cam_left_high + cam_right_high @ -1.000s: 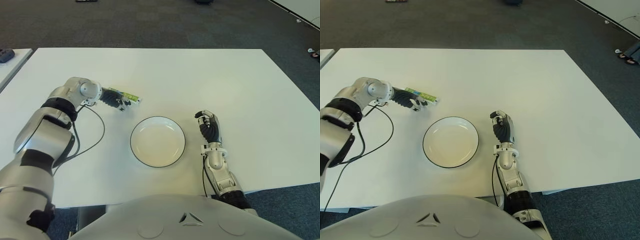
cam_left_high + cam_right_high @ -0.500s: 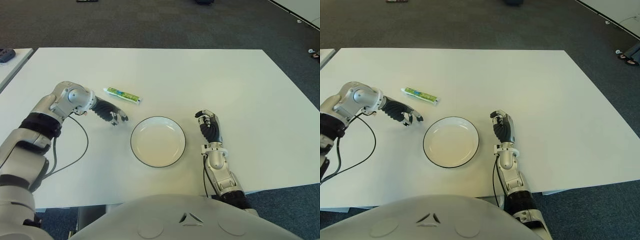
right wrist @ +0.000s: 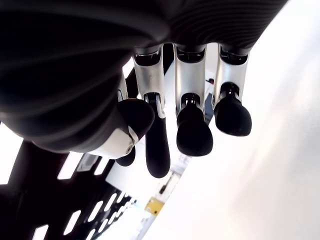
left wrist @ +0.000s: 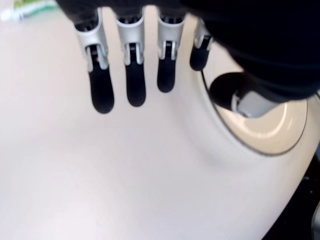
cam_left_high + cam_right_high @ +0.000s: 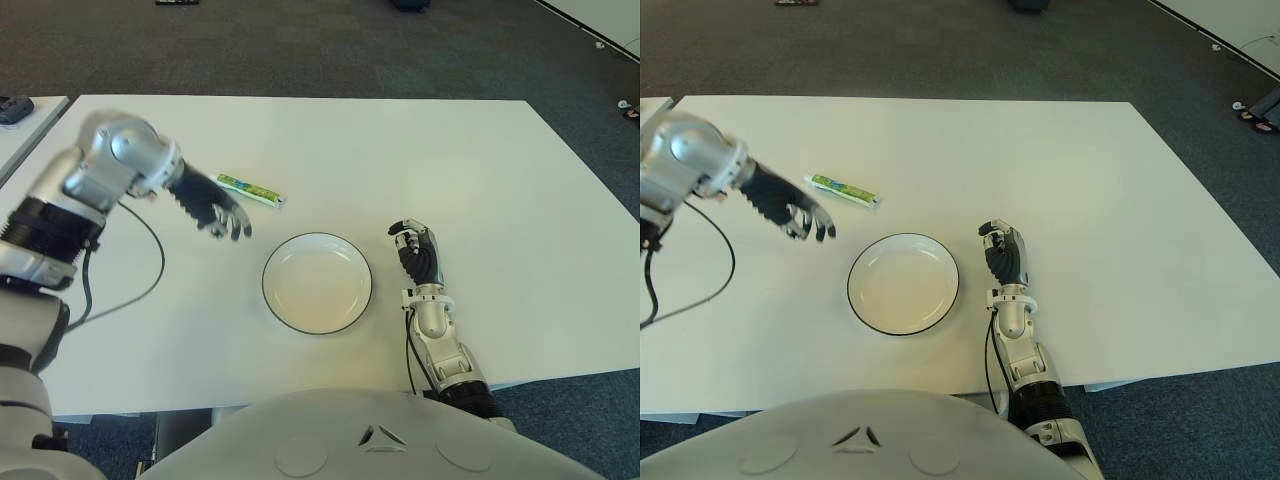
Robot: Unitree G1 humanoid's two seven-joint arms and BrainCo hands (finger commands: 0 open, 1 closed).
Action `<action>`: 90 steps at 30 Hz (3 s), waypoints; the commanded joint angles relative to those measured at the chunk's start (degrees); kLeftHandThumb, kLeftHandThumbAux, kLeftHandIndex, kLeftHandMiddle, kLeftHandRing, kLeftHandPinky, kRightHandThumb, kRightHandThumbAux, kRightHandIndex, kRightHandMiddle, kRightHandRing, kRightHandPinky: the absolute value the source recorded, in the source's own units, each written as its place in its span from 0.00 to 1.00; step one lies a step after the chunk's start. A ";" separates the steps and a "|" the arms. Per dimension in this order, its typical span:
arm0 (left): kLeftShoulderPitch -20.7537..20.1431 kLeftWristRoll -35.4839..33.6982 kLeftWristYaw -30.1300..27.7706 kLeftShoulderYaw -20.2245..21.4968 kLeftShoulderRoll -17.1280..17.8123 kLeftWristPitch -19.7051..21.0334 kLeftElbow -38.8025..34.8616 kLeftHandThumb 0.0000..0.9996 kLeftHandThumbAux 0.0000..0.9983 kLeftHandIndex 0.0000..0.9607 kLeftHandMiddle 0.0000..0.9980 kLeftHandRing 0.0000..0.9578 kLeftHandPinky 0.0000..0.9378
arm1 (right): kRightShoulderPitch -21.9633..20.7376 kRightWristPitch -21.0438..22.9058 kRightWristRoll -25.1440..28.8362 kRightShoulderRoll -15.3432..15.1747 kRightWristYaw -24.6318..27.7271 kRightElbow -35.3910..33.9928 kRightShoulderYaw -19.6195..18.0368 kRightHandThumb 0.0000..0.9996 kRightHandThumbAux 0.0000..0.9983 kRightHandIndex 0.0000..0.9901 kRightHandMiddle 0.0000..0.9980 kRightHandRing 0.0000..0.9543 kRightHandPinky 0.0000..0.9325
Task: Put the toothpaste on the table into the plate.
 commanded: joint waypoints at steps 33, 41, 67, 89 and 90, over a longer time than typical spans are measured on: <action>-14.05 50.77 86.52 -24.41 -17.32 -9.25 47.36 0.47 0.28 0.00 0.07 0.07 0.12 | 0.26 0.20 -0.12 0.25 -0.77 0.34 -0.19 0.83 0.70 0.38 0.54 0.73 0.73; -17.43 54.55 90.07 -30.10 -21.68 -9.93 55.37 0.43 0.27 0.00 0.02 0.01 0.05 | 0.43 0.53 -0.63 -0.01 -0.77 -0.22 0.05 0.83 0.70 0.38 0.55 0.73 0.73; -17.73 56.77 91.25 -37.90 -28.03 -6.21 63.16 0.37 0.22 0.00 0.00 0.00 0.02 | 1.01 0.10 -1.70 -0.39 -2.31 -0.79 0.16 0.83 0.70 0.37 0.53 0.68 0.66; -14.72 60.51 89.22 -45.23 -29.46 -2.60 65.50 0.32 0.24 0.00 0.00 0.00 0.00 | 2.32 -1.99 -0.72 -0.75 -2.53 -1.03 -0.44 0.83 0.70 0.37 0.53 0.66 0.56; -14.60 60.58 89.08 -45.50 -29.45 -2.49 65.57 0.32 0.24 0.00 0.00 0.00 0.00 | 2.38 -1.99 -0.79 -0.77 -2.58 -1.08 -0.47 0.83 0.70 0.37 0.53 0.65 0.55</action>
